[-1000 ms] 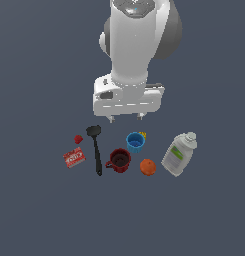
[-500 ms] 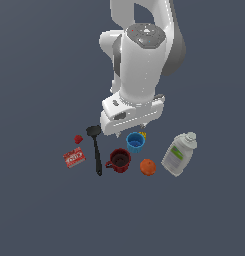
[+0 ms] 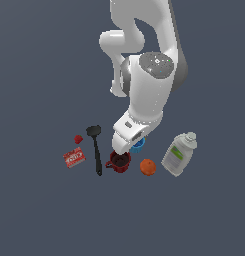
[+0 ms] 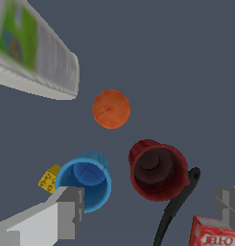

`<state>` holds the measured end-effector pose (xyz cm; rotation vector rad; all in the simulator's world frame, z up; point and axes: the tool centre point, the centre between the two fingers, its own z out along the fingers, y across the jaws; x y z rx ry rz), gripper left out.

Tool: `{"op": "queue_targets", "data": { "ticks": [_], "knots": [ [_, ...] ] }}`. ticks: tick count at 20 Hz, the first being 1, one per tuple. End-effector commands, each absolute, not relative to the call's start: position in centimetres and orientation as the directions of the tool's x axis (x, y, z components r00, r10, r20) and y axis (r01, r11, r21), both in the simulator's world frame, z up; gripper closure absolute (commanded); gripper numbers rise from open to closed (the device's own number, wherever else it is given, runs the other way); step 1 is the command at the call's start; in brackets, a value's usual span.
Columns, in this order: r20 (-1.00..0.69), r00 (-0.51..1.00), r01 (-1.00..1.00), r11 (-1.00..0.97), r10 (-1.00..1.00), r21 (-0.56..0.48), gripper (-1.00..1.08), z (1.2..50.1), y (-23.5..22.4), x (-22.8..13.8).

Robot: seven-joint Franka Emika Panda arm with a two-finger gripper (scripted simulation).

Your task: Pick up a designated object from a clutter of objects.

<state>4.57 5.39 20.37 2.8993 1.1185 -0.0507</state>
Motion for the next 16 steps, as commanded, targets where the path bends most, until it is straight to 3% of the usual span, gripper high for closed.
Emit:
{"op": "queue_targets", "data": {
  "ticks": [1,16],
  "knots": [
    [-0.042,0.684,0.729,-0.684,0.728,0.017,-0.92,19.3,6.0,5.0],
    [-0.019,0.29,0.957,-0.29,0.957,0.001,-0.92,12.7,9.9,7.0]
  ]
}}
